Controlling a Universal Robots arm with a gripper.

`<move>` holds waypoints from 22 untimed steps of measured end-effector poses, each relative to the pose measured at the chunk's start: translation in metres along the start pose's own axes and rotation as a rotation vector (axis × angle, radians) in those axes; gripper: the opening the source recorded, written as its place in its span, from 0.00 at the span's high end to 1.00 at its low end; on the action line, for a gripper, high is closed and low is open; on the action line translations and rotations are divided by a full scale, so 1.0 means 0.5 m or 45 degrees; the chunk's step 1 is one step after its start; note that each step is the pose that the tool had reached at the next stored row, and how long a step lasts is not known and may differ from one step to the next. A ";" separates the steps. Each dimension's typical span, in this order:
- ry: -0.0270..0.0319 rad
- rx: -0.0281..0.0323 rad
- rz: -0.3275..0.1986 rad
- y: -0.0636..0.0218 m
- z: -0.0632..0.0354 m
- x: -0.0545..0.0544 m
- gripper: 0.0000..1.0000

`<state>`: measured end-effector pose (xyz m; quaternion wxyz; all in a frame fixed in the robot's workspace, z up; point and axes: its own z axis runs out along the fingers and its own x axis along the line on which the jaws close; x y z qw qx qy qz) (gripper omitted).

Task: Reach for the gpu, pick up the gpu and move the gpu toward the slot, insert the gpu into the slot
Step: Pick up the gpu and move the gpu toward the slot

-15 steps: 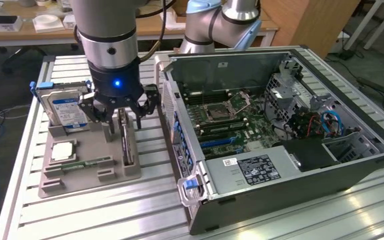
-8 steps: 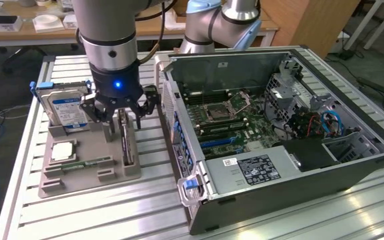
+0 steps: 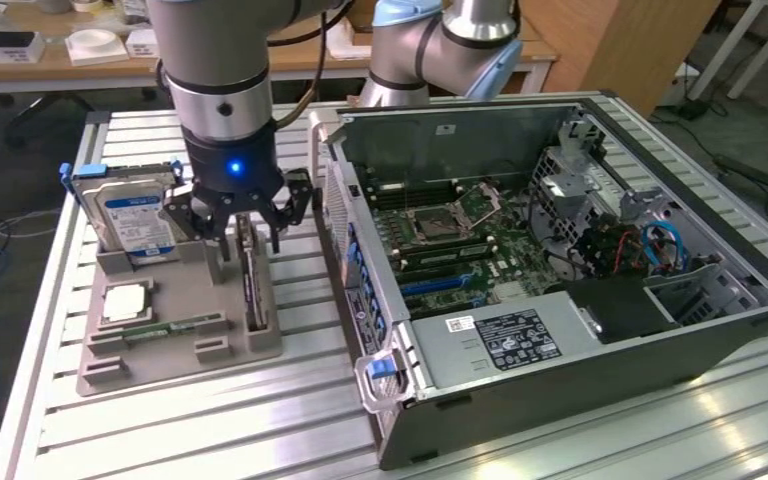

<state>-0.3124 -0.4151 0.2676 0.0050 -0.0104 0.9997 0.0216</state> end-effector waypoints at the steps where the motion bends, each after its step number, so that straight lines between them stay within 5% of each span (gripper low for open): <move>1: 0.0001 0.0001 0.000 0.001 0.003 0.002 0.41; 14: 0.0001 0.0022 0.001 0.002 0.050 0.015 0.41; 22: -0.0031 0.0036 0.077 0.002 0.058 0.018 0.41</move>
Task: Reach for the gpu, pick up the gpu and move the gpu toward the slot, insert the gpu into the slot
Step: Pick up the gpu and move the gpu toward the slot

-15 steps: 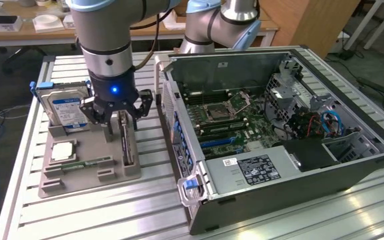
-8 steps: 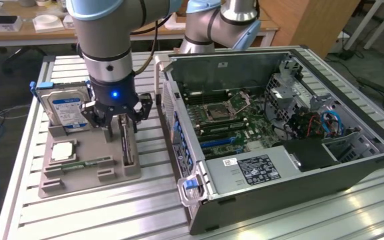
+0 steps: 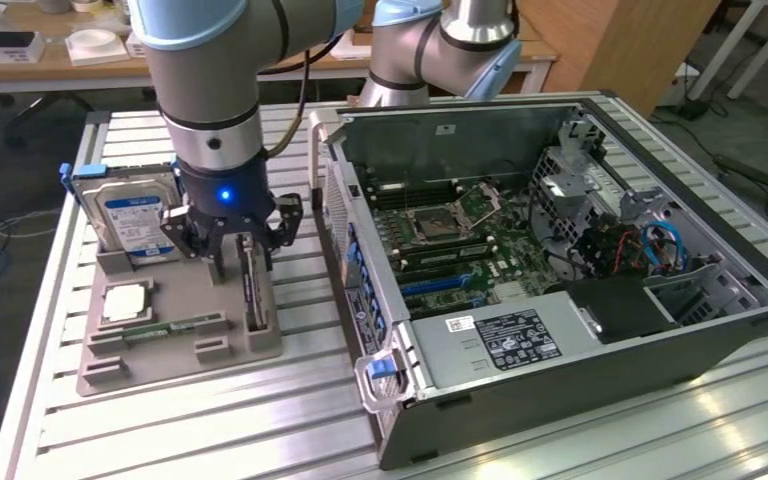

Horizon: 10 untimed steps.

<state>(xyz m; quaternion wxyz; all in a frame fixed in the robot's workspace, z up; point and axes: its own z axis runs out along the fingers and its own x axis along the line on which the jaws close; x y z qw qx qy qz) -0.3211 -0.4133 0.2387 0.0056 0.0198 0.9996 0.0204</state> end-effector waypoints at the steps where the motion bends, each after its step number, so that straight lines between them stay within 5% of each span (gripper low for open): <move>1: -0.0002 -0.0001 0.000 0.000 0.000 0.000 0.41; 10: -0.0001 -0.0001 0.000 0.000 0.006 0.000 0.41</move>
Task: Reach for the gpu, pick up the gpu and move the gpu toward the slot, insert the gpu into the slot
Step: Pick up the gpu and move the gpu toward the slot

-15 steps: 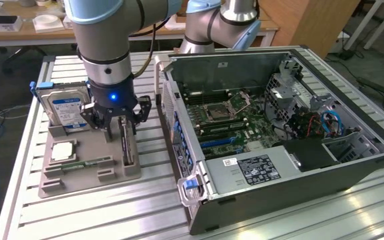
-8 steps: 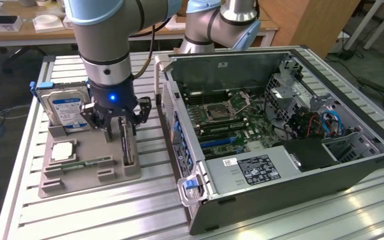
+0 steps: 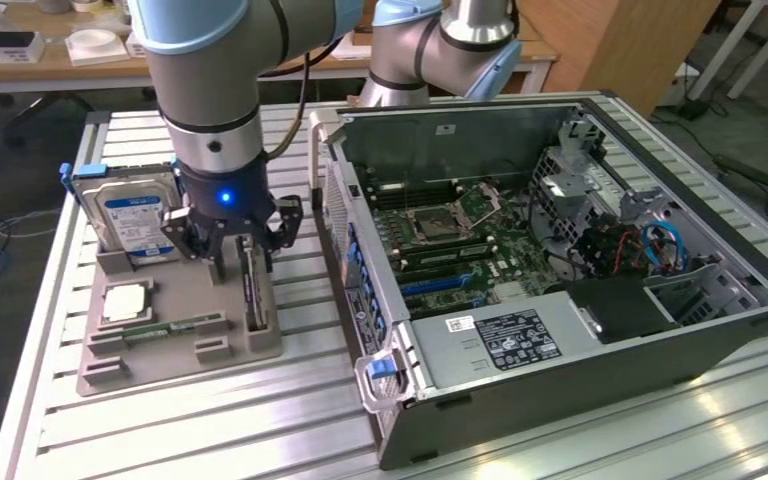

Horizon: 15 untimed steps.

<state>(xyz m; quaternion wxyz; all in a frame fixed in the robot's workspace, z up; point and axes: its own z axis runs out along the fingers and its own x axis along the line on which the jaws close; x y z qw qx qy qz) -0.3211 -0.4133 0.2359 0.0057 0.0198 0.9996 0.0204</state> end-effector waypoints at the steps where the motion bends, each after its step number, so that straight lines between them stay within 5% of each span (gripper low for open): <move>1: 0.0000 0.0001 0.000 0.000 0.000 0.000 0.41; 4: -0.0001 0.0001 0.000 0.000 0.000 0.000 0.42; 9: -0.0002 0.0000 0.000 0.000 0.000 0.000 0.67; 15: -0.0002 0.0000 0.000 0.000 0.000 0.000 0.74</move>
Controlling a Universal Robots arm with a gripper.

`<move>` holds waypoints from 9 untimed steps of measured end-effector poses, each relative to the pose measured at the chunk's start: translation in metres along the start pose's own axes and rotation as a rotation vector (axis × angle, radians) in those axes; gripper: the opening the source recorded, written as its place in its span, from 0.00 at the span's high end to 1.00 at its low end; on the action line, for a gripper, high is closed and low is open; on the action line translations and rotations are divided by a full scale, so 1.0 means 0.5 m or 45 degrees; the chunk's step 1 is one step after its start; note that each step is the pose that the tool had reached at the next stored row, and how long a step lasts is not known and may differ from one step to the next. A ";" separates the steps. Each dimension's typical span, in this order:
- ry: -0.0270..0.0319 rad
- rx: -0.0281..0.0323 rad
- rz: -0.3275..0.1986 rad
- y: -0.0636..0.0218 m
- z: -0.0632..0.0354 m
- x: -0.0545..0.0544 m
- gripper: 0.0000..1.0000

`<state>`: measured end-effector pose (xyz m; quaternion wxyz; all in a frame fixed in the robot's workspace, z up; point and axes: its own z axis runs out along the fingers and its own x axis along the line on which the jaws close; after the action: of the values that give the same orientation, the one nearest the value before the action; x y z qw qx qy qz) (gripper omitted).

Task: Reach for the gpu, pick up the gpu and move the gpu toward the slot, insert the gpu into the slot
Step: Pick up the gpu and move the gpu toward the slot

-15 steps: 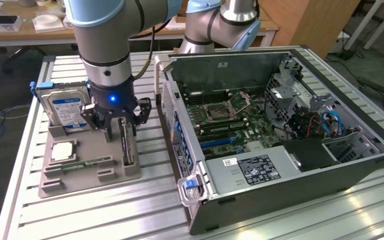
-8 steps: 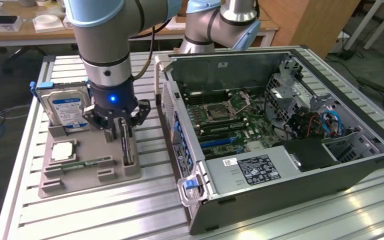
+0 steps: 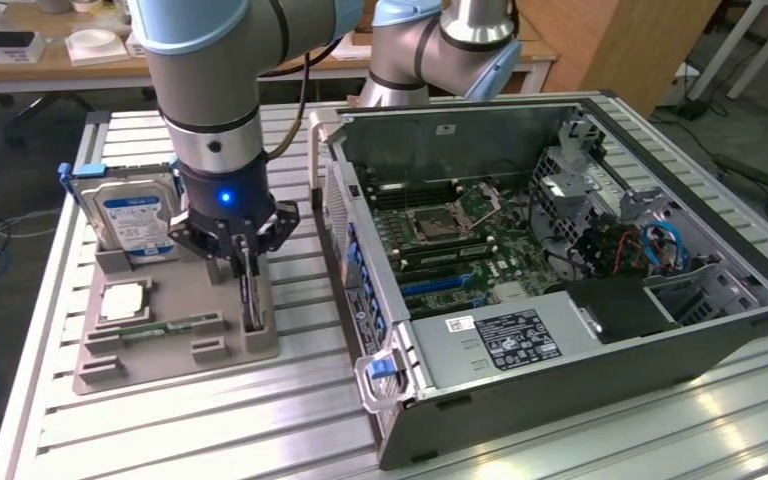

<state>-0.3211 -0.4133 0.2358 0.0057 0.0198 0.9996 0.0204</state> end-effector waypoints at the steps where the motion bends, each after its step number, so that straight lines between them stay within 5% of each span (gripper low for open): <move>1: 0.0000 0.0000 0.000 0.000 0.000 0.000 0.74; 9: 0.0000 0.0000 0.000 0.000 0.000 0.000 0.74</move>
<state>-0.3211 -0.4133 0.2358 0.0057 0.0198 0.9996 0.0204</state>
